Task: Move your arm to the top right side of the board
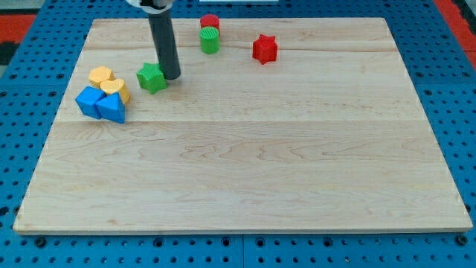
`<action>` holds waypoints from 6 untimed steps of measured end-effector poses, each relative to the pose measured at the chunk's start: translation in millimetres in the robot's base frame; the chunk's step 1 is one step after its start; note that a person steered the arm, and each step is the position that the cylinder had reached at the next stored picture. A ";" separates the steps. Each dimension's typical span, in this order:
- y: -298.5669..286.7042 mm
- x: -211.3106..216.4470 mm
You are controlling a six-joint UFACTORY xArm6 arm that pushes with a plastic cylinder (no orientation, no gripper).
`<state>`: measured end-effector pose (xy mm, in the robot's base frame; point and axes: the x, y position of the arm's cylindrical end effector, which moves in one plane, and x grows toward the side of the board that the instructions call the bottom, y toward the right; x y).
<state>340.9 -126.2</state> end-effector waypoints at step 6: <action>313.4 -94.4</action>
